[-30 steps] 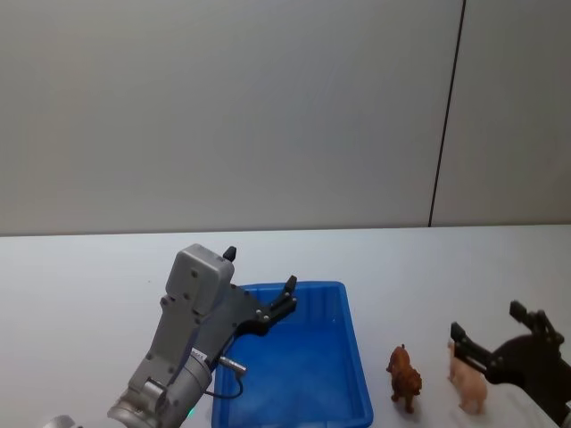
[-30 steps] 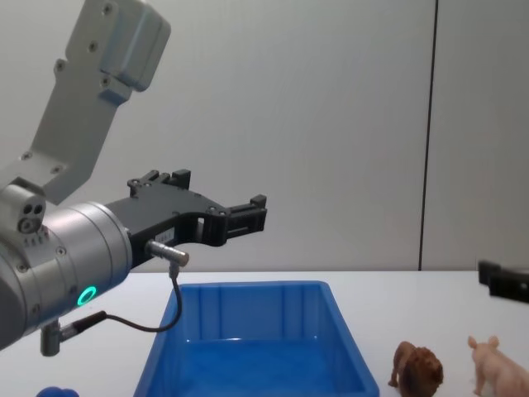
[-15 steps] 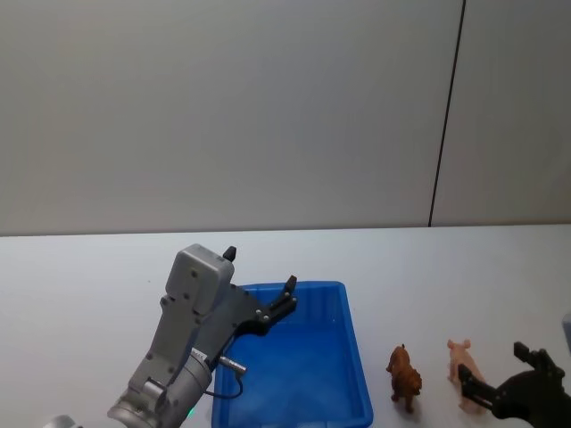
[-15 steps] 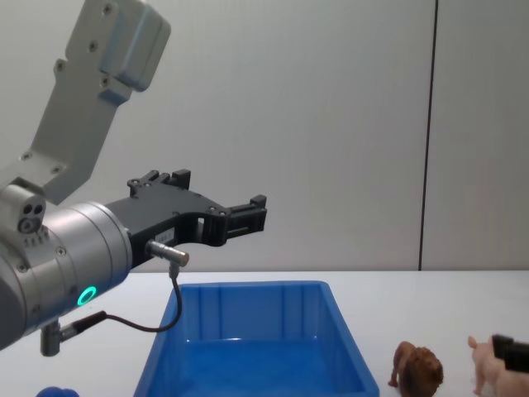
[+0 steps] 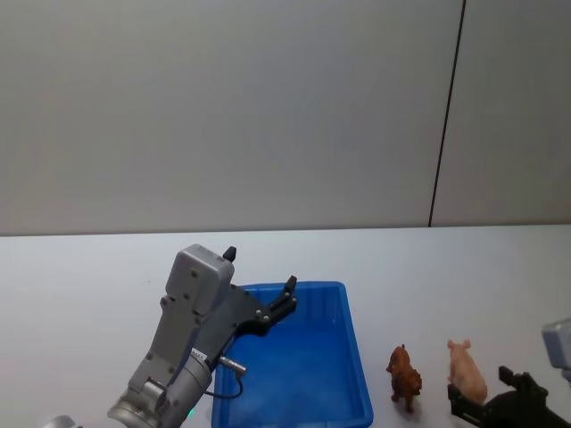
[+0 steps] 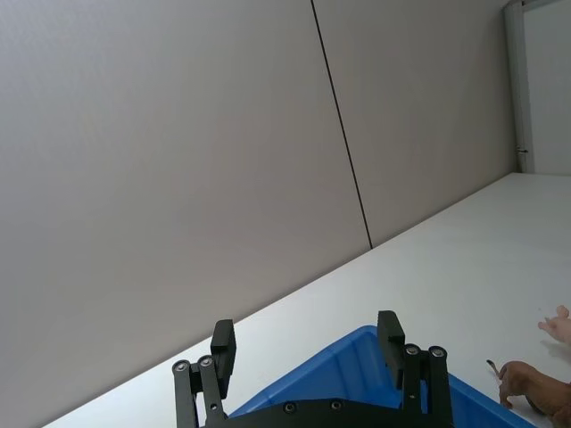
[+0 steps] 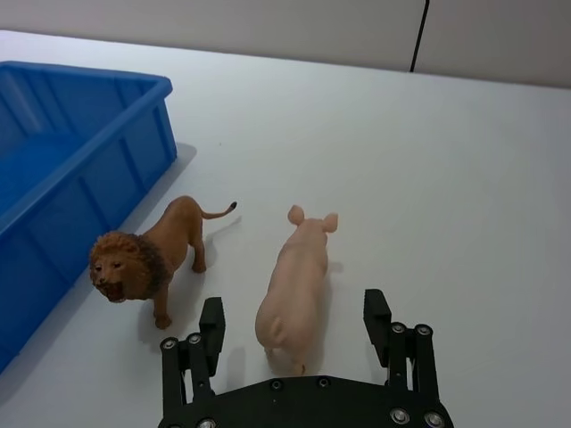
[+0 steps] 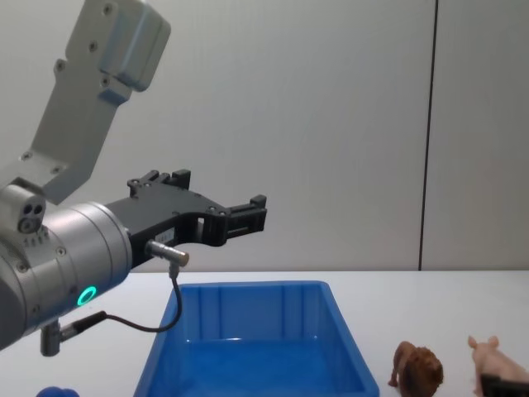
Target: Pick up the two dolls from the table and place them into the box.
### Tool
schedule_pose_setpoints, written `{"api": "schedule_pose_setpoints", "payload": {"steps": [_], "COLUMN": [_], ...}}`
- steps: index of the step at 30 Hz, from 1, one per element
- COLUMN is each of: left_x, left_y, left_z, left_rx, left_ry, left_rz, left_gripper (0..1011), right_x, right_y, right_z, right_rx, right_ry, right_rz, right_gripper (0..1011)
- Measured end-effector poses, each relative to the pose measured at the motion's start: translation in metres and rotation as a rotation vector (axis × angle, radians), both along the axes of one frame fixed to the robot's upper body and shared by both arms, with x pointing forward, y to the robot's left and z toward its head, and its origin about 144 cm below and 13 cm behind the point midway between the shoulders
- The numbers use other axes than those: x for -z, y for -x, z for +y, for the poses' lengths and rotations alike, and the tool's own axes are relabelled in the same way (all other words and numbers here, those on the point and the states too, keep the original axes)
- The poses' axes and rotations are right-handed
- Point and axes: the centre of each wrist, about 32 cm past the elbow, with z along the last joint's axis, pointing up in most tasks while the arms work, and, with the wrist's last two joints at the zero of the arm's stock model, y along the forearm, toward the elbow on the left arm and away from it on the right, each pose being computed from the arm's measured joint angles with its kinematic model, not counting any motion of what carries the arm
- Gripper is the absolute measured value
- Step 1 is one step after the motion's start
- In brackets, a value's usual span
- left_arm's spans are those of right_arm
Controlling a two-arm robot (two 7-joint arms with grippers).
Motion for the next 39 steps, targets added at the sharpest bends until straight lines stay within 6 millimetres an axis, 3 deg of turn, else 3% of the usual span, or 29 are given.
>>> {"api": "schedule_pose_setpoints", "payload": {"steps": [13,21,29,39], "left_x": [0.0,0.0,0.0,0.0], "left_y": [0.0,0.0,0.0,0.0], "left_z": [0.0,0.0,0.0,0.0], "left_rx": [0.0,0.0,0.0,0.0], "left_ry": [0.0,0.0,0.0,0.0], "left_rz": [0.0,0.0,0.0,0.0], "left_gripper": [1001,1001,1001,1001], "right_x": [0.008,0.009,0.002,-0.022], "right_y": [-0.008,-0.009,-0.01,-0.017], "right_z": [0.006,0.009,0.012,0.021], "right_rx": [0.003,0.009,0.009,-0.057], "right_ry": [-0.031,-0.039,-0.032,-0.035], "right_rz": [0.062,0.049,-0.017,-0.141], "right_gripper": [656,387,373,373]}}
